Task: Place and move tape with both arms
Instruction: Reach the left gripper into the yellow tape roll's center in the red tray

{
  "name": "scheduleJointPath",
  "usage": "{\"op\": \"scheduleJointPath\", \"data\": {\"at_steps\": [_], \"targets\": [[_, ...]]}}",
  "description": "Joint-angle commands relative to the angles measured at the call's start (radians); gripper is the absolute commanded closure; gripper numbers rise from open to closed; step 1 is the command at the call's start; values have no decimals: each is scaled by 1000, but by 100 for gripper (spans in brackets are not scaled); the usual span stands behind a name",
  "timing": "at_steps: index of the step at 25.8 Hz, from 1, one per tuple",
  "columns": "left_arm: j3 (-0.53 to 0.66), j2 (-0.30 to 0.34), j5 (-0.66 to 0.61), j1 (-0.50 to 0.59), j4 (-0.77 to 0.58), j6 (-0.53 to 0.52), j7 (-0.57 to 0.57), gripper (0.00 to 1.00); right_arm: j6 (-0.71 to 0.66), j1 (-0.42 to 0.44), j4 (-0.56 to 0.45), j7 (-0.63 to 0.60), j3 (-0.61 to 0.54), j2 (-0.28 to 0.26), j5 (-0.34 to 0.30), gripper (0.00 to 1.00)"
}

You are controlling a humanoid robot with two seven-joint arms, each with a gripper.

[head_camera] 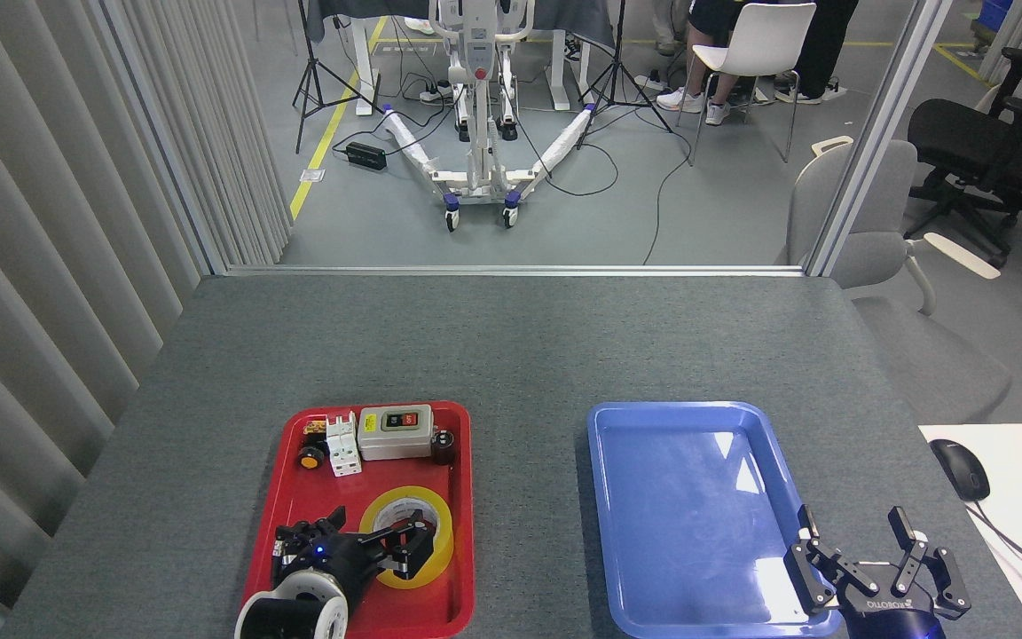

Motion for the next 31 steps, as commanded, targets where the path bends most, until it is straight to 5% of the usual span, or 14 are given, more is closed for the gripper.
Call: {"op": "scheduleJointPath", "data": {"at_steps": [1,14,21,23,26,31], "targets": [[0,0,3,-53,29,3,-128,0,2,-1,1,0,0,1,1,0],[0,-6,-5,-184,332,148,-117,0,2,4,2,0,0,1,2,0],[0,7,-9,-190,368,194,-33,0,2,4,2,0,0,1,2,0],[0,15,-9,-188,367,185,-26,21,2,4,2,0,0,1,2,0],[0,23,-9,-188,367,158,-26,27,2,2,2,0,0,1,2,0],[2,40,-9,-188,364,96,-30,56,0,2,4,0,0,1,2,0]]}}
